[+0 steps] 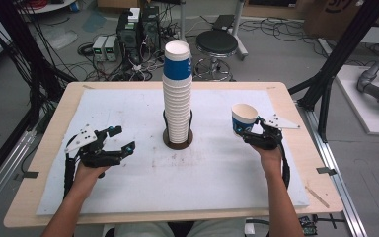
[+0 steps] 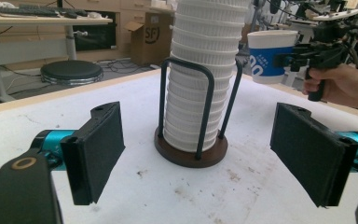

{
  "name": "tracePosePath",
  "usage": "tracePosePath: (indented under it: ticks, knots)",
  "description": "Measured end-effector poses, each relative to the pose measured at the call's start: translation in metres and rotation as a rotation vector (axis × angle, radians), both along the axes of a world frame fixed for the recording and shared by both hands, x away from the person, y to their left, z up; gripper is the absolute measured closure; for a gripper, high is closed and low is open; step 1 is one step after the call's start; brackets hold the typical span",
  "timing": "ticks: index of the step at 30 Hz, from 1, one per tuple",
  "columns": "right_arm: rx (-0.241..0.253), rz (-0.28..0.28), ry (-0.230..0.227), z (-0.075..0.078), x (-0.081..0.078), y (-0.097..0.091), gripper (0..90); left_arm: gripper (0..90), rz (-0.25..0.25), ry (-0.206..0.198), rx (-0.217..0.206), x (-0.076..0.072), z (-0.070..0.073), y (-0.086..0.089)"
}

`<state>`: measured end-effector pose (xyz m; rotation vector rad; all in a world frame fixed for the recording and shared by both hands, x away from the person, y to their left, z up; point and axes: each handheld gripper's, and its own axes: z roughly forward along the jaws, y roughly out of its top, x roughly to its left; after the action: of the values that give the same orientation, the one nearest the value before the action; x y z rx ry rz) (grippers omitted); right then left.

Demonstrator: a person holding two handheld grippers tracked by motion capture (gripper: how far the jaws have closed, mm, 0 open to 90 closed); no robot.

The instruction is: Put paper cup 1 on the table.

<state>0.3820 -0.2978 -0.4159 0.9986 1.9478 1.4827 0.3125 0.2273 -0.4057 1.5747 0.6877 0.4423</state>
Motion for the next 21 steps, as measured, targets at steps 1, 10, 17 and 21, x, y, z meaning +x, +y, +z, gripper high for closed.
tracePosePath:
  ticks: [1, 10, 17, 21]
  knots:
    - [-0.005, -0.014, 0.005, -0.002, 0.002, -0.001, 30.5, 17.3, 0.002, -0.001, 0.003, 0.000, 0.000, 0.000]
    - [-0.054, -0.085, 0.105, -0.020, 0.016, -0.004, 30.3, 17.3, -0.006, 0.007, 0.008, -0.002, -0.002, -0.002]
    - [-0.106, -0.109, 0.159, -0.032, 0.020, -0.004, 29.2, 17.3, -0.008, 0.010, 0.010, -0.001, -0.003, -0.004]
    - [-0.111, -0.108, 0.181, -0.032, 0.017, -0.008, 26.9, 17.4, -0.006, 0.014, 0.018, 0.000, -0.004, -0.003]
